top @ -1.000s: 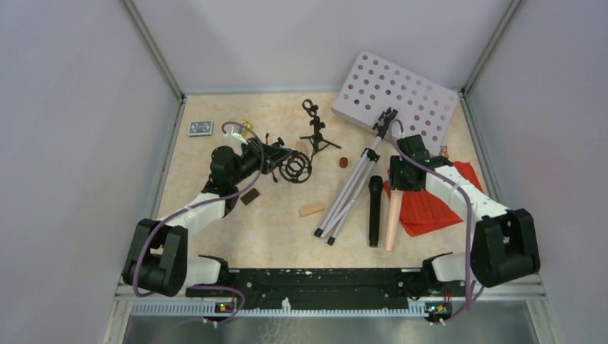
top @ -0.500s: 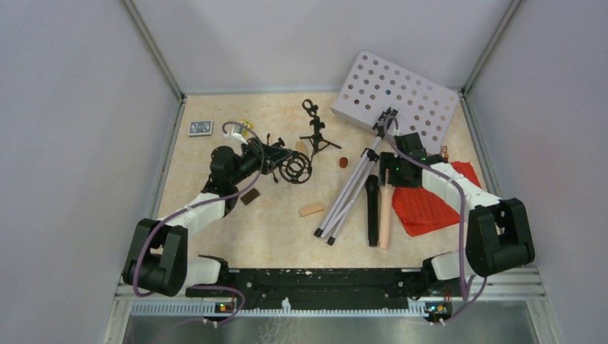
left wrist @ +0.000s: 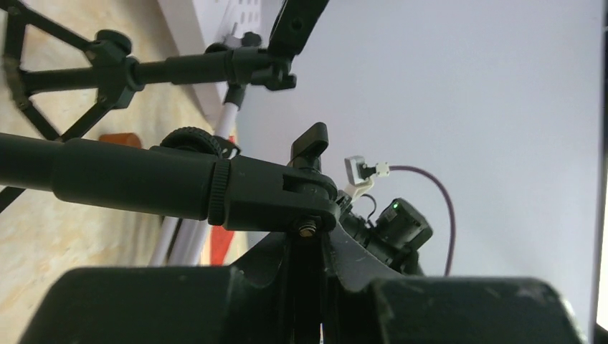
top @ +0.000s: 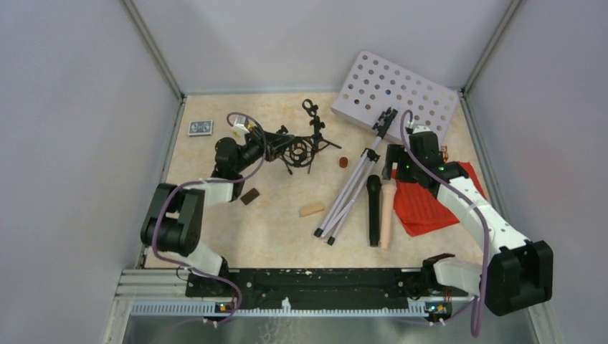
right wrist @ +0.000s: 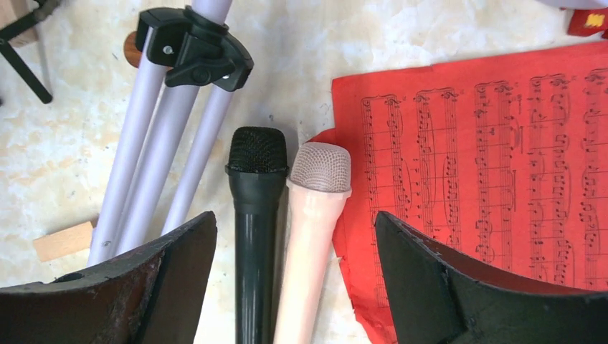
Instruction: Pack up the instrument practice props
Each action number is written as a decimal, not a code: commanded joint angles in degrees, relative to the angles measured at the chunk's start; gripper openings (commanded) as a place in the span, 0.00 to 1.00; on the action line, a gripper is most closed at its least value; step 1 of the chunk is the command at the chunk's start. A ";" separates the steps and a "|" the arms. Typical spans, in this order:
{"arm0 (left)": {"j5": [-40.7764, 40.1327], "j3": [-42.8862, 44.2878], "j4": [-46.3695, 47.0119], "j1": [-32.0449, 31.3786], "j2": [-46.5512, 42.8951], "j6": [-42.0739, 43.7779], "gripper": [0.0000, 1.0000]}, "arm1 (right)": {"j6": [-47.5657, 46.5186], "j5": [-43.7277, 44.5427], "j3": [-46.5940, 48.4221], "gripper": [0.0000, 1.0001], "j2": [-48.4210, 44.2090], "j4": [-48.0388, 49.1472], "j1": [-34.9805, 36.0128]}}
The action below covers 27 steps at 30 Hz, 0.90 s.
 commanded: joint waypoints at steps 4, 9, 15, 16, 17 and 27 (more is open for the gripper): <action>4.84 8.33 25.81 1.79 12.28 -15.34 0.06 | -0.03 1.99 2.08 0.80 -4.56 -2.09 -0.34; 4.25 8.79 22.39 2.95 14.08 -13.28 0.40 | 0.15 1.69 1.88 0.80 -5.98 -2.56 -0.35; 3.77 8.59 15.96 3.95 13.06 -8.75 0.71 | 0.15 2.07 1.68 0.80 -6.60 -2.47 -0.35; 3.76 8.46 15.02 4.18 12.72 -8.23 0.74 | 0.15 2.02 1.62 0.80 -6.53 -2.41 -0.35; 3.78 8.34 14.24 4.43 12.35 -7.80 0.77 | 0.16 2.09 1.52 0.80 -6.48 -2.41 -0.32; 5.46 5.17 4.97 10.70 4.39 -3.45 0.99 | 1.94 5.00 1.43 0.80 -8.52 -1.11 -0.34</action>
